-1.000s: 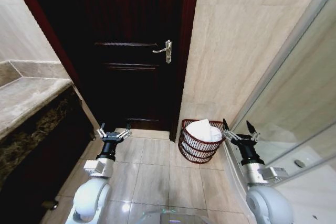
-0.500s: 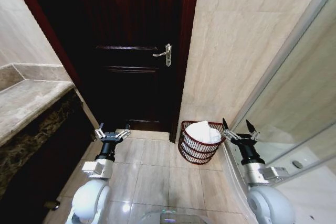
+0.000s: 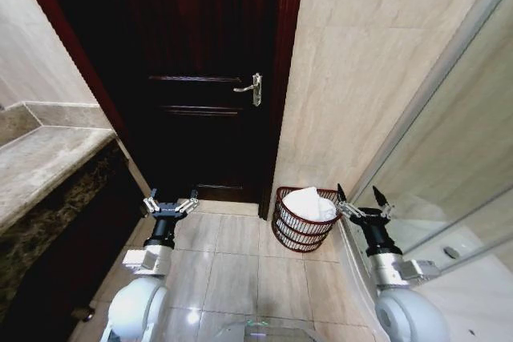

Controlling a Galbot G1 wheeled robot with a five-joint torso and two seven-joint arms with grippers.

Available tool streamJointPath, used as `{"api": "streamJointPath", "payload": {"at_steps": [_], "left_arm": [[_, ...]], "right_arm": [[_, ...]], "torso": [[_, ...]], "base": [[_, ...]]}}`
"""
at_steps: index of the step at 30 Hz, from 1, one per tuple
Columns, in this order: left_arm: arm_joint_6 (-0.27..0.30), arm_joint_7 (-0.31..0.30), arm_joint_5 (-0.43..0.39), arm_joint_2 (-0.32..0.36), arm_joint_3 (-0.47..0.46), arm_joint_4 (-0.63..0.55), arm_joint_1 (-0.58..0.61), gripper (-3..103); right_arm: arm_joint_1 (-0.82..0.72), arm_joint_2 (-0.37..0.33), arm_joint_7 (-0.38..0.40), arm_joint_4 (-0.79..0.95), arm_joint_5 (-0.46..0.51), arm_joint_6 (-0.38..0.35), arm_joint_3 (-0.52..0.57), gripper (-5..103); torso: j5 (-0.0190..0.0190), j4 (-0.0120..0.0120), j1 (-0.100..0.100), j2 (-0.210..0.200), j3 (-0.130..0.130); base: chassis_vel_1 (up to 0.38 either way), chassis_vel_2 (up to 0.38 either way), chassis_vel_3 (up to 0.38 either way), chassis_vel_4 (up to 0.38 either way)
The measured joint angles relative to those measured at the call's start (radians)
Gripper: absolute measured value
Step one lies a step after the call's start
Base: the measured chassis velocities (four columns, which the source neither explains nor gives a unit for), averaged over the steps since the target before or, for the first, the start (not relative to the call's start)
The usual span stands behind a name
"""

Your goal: Discard the used towel into the hamper.

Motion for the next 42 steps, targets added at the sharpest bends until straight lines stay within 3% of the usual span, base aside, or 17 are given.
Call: {"api": "streamJointPath", "payload": {"at_steps": [21, 42], "left_arm": [[0.004, 0.002, -0.003, 0.004, 0.007, 0.003, -0.017, 100], [0.008, 0.003, -0.005, 0.009, 0.006, 0.002, -0.016, 100]], "right_arm": [[0.027, 0.015, -0.003, 0.001, -0.061, 0.031, -0.019, 100], [0.015, 0.019, 0.001, 0.001, -0.041, 0.026, -0.025, 100]], "torso": [[0.0001, -0.0001, 0.041, 0.095, 0.055], [0.0001, 0.0, 0.082, 0.19, 0.107]], "base": [[0.0, 0.0, 0.0, 0.0], [0.0, 0.0, 0.0, 0.0]]}}
